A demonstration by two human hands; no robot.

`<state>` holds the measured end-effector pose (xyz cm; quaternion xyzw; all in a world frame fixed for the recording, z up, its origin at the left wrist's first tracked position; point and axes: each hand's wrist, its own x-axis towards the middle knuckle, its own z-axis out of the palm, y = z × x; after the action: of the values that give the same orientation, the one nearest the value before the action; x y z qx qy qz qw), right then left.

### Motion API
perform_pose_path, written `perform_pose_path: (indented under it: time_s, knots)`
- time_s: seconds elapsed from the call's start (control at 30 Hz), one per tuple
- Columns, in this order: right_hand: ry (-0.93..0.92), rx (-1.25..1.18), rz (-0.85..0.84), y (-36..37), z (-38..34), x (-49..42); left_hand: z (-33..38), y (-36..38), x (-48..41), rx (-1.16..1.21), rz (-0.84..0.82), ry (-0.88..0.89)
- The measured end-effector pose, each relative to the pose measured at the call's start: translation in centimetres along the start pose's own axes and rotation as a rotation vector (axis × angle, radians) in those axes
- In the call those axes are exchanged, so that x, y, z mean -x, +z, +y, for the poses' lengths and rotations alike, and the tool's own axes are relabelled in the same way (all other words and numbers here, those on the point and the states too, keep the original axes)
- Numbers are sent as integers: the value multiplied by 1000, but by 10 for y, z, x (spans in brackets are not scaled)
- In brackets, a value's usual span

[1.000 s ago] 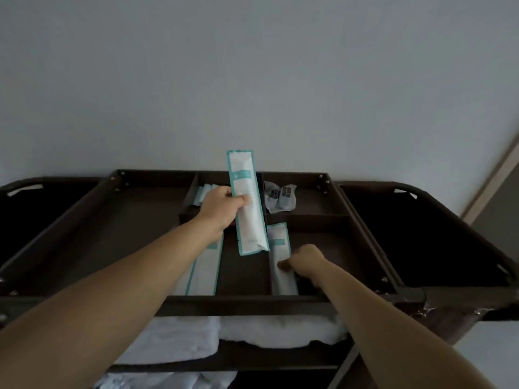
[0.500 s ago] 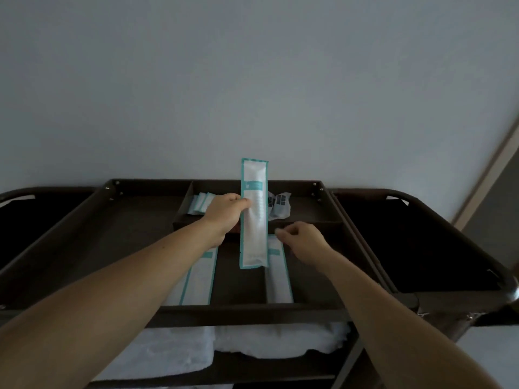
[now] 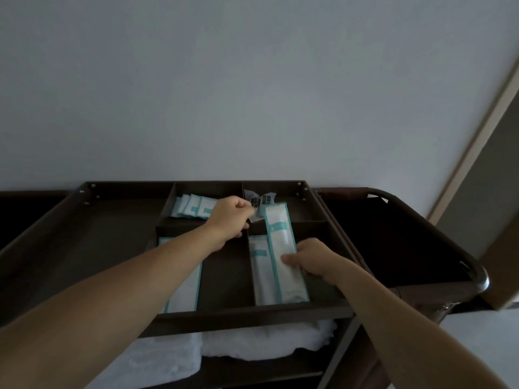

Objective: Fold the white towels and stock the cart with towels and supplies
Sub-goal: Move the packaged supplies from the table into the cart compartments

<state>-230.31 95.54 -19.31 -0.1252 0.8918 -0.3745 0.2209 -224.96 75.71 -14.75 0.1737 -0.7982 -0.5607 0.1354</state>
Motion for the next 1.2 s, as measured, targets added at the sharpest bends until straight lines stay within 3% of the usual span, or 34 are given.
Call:
perform_pose_path:
  time_s: [0.13, 0.33, 0.53, 0.63, 0.9, 1.03, 1.13, 1.2]
  knots:
    - [174, 111, -68, 19, 16, -4, -5, -14, 0, -77, 35, 20]
    - [196, 180, -142, 21, 7, -3, -19, -22, 4, -163, 44, 35]
    - [86, 580, -72, 18, -5, 4, -23, -29, 13, -214, 108, 33]
    - [84, 573, -41, 16, -4, 5, -22, -31, 18, -284, 130, 58]
    - [-50, 773, -149, 26, -11, 8, -24, -39, 45, -472, 125, 62]
    - [-104, 742, 5, 33, -33, 21, -25, -68, 63, -500, 142, 60]
    - [-238, 620, 165, 50, -72, 34, -31, -106, 79, -499, 198, 38]
    - [-315, 594, 186, 71, -102, 45, -40, -139, 92, -502, 238, 17]
